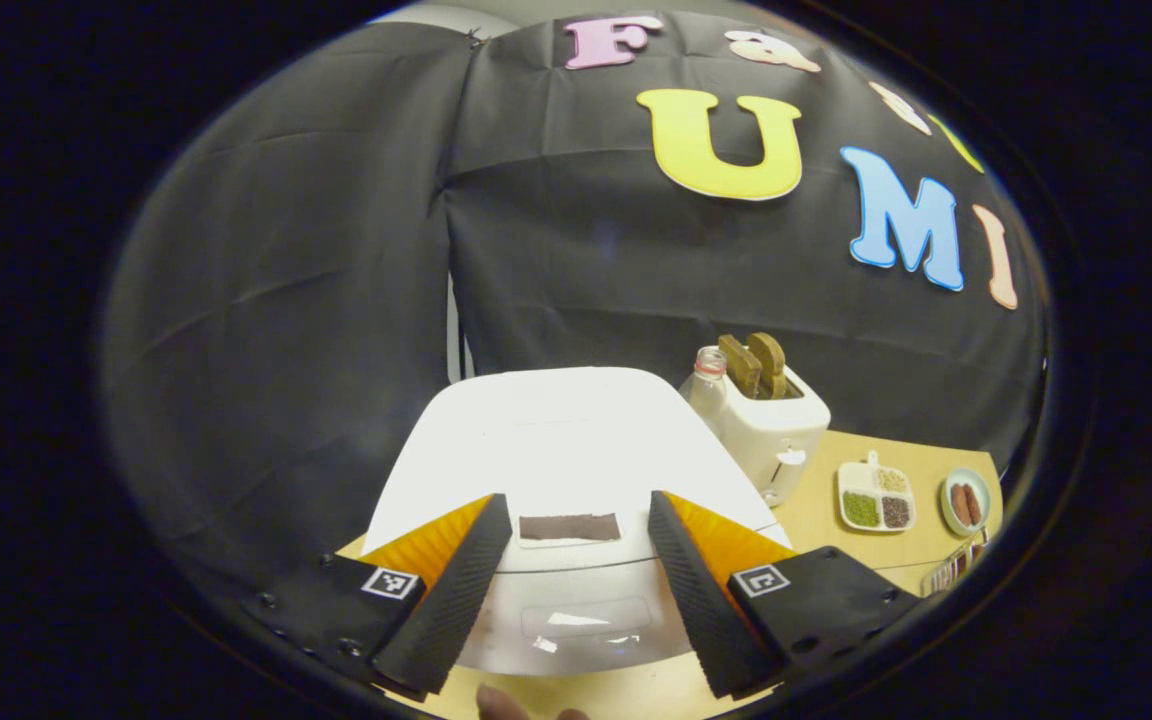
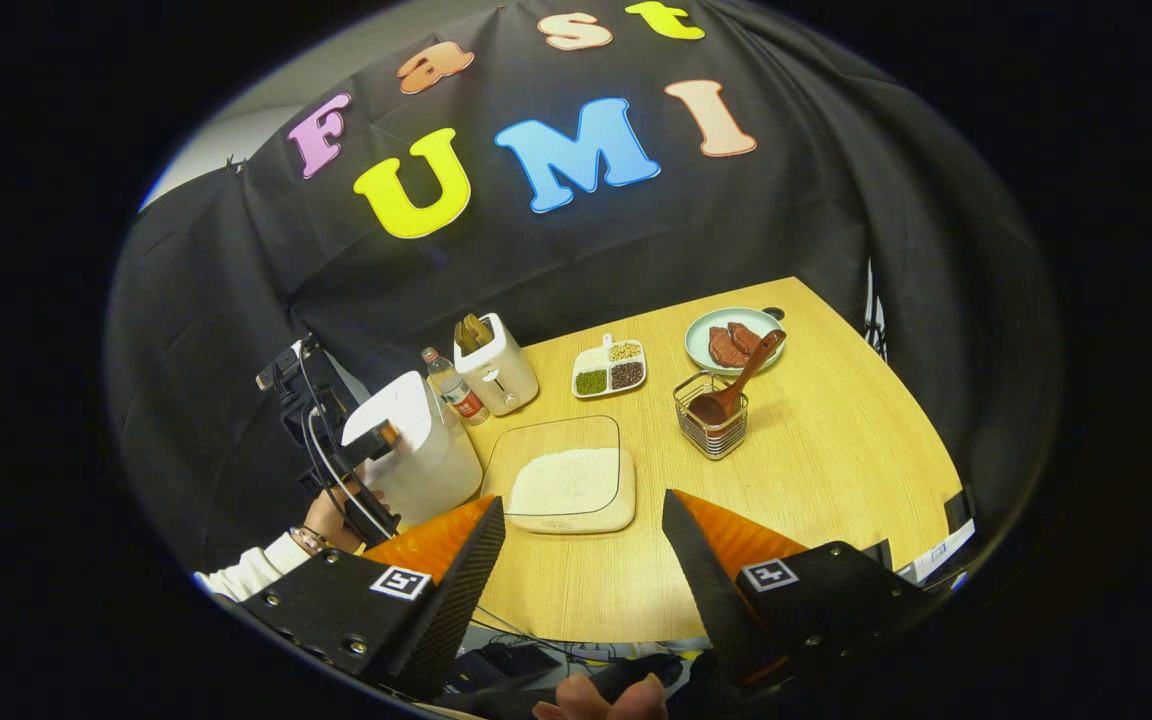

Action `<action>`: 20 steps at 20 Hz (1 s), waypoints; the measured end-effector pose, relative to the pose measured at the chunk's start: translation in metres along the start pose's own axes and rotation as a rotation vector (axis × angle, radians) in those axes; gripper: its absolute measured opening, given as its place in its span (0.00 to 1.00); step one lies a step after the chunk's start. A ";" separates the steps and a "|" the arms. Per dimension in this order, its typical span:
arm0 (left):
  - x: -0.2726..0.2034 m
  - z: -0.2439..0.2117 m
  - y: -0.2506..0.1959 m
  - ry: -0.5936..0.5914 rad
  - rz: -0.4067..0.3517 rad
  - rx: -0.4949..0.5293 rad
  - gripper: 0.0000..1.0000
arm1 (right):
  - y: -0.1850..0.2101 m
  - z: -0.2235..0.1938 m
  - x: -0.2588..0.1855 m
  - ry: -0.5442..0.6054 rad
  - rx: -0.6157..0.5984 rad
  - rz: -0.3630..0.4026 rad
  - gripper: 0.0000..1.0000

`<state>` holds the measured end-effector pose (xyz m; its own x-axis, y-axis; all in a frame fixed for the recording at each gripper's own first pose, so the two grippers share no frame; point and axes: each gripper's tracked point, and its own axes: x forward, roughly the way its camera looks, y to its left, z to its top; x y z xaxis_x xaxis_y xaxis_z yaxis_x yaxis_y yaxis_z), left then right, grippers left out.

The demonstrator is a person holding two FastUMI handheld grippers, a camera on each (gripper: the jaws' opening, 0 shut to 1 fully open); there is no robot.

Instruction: Close the left gripper, press the button to open the rice cooker; take a wooden spoon from the chopstick holder with the right hand, scoop a spoonful of rice and pour it into the rice cooker, then put the wooden spoon back into the chopstick holder.

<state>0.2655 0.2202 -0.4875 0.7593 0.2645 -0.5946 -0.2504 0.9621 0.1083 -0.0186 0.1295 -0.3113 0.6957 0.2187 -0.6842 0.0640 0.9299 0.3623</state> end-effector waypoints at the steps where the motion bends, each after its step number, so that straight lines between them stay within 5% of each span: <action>1: -0.002 0.001 0.002 0.004 0.001 -0.008 0.98 | -0.003 -0.002 0.000 0.002 0.000 -0.003 0.97; 8: -0.092 -0.005 -0.002 0.022 -0.075 -0.191 0.99 | -0.027 0.008 -0.006 0.007 -0.031 0.018 0.97; 20: -0.400 0.035 -0.074 -0.148 -0.295 -0.117 0.95 | -0.113 0.114 -0.074 -0.287 -0.176 0.060 0.97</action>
<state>0.0012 0.0460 -0.2296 0.8861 -0.0087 -0.4634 -0.0676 0.9867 -0.1478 0.0042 -0.0254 -0.2298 0.8690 0.2059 -0.4500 -0.0906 0.9601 0.2644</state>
